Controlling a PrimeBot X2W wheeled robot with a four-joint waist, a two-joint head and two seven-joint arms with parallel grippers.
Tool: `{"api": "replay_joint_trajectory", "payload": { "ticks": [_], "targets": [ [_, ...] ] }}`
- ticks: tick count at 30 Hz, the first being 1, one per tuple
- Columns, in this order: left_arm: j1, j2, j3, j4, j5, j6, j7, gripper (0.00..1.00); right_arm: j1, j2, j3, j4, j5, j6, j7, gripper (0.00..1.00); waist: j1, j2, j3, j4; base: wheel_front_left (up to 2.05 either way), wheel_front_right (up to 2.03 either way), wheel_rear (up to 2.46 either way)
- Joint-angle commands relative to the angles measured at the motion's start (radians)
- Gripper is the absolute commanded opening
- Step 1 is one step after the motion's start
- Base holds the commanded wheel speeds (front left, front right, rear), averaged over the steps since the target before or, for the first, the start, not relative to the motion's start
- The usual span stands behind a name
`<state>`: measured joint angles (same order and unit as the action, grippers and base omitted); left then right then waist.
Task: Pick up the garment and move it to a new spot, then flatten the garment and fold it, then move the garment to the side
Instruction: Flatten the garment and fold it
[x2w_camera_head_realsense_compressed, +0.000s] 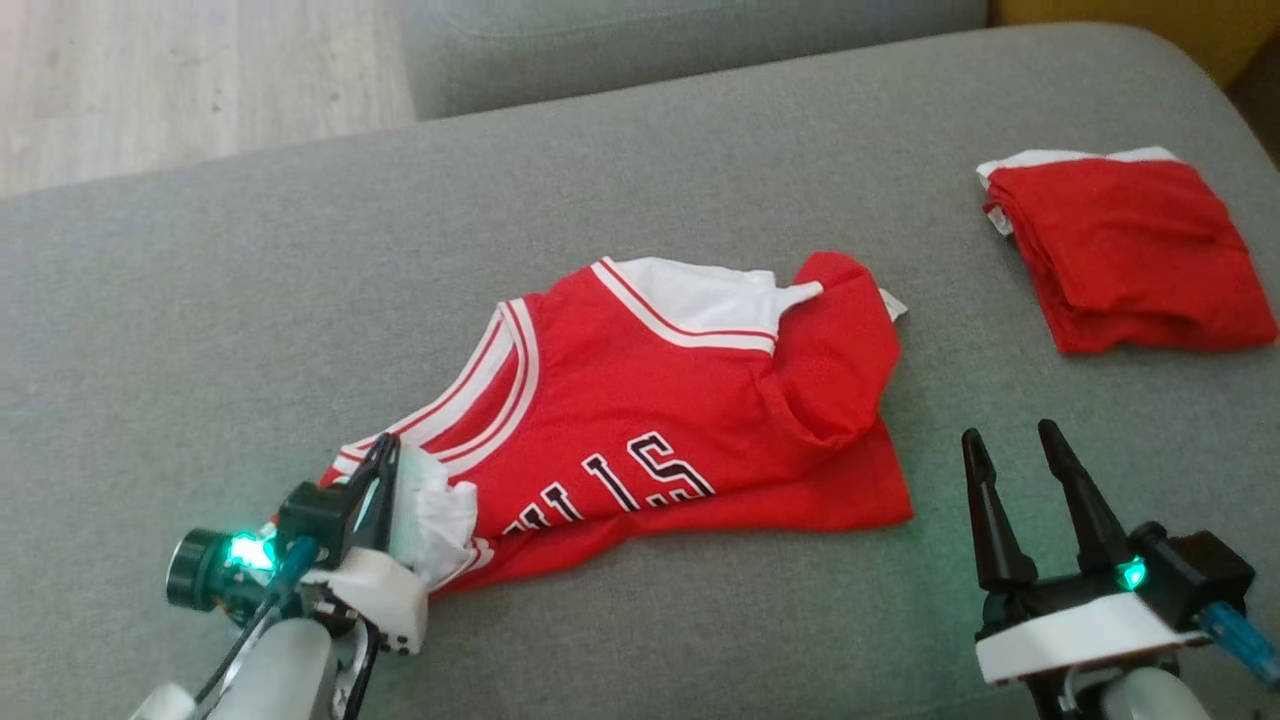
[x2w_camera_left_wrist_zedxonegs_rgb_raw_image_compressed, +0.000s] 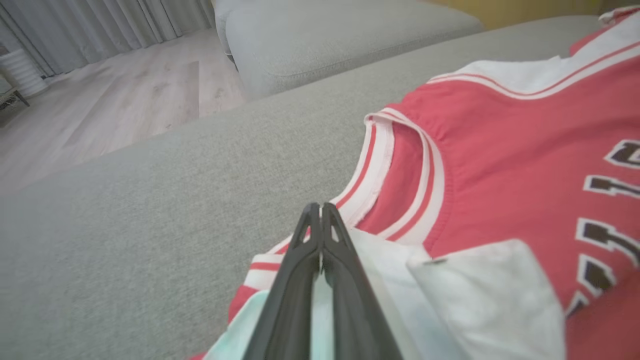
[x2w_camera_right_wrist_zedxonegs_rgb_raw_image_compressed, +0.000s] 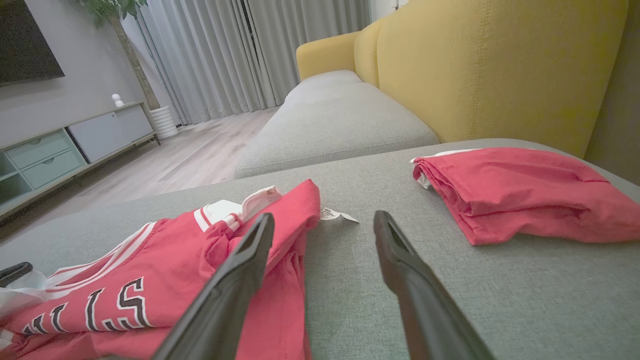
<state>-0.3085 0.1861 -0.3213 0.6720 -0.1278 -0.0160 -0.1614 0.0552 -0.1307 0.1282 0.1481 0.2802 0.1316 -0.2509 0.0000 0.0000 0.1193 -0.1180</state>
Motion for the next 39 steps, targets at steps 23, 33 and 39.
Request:
{"api": "replay_joint_trajectory", "payload": {
  "ticks": [23,33,39],
  "targets": [
    [0.371,0.142,0.141,-0.596,-0.107,0.094,0.09,0.0,0.017,-0.021,0.015,0.056,0.012,-0.001,-0.011,1.0,0.0,0.0,-0.074,0.091,0.0,0.0,0.0],
    [0.377,0.168,0.179,-0.675,-0.104,0.128,0.052,0.0,-0.179,-0.069,0.07,0.358,-0.009,-0.001,0.032,1.0,0.0,0.0,-0.048,0.135,0.0,0.0,0.0],
    [0.35,0.177,0.172,-0.698,-0.095,0.133,0.062,0.0,-0.299,-0.083,0.127,0.474,-0.01,-0.001,0.072,1.0,0.0,0.0,-0.028,0.152,0.0,0.0,0.0]
  ]
}}
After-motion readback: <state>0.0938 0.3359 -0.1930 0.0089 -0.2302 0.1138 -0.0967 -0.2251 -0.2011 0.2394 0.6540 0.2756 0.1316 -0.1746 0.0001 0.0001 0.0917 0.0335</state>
